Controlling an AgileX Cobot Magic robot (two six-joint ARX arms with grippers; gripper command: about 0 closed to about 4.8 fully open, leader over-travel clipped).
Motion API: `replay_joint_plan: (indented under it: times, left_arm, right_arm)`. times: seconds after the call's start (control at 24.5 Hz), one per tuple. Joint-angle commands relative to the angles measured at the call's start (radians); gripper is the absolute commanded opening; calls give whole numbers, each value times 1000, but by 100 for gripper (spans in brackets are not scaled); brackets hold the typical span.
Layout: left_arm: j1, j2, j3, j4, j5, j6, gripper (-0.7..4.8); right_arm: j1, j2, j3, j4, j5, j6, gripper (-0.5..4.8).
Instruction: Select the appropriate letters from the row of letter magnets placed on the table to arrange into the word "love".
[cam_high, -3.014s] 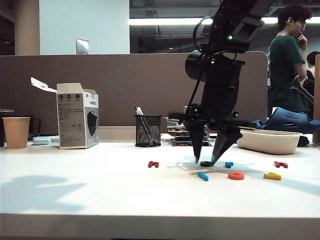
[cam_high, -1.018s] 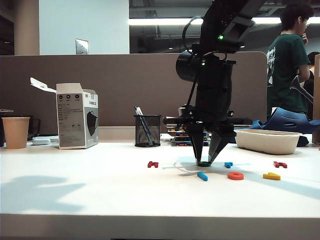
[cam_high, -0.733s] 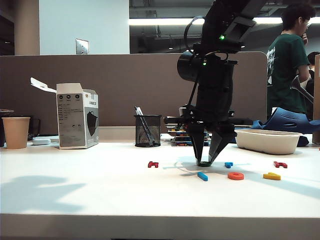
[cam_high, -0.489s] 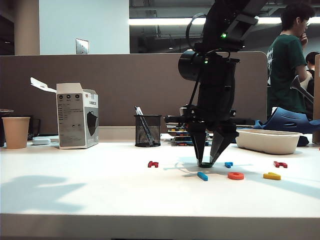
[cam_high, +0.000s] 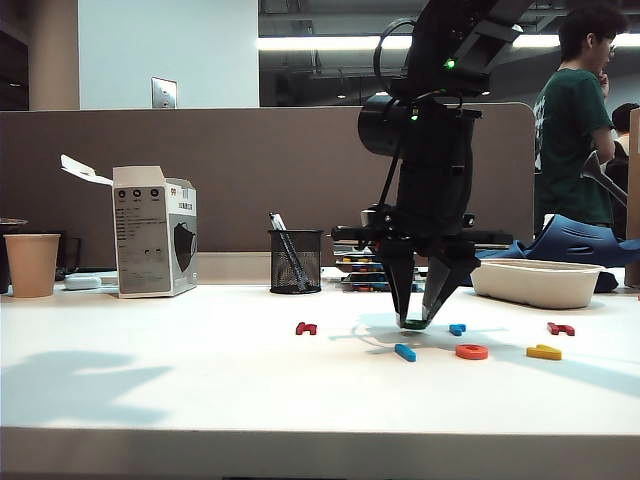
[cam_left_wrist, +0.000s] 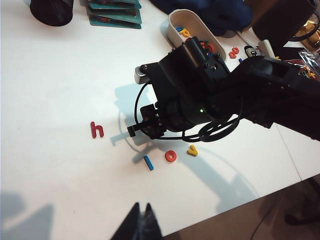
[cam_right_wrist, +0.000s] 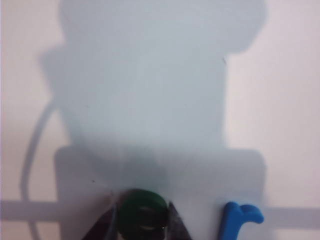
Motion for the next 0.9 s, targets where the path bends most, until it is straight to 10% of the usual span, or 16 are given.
replay_joint_plan:
  times: [0.04, 0.9]
  left_arm:
    - [-1, -3, 3, 9, -3, 4, -5]
    - [-1, -3, 3, 9, -3, 4, -5]
  right_arm:
    - [-1, -28, 1, 3, 21, -14, 104]
    - [-124, -274, -103, -70, 108, -93, 104]
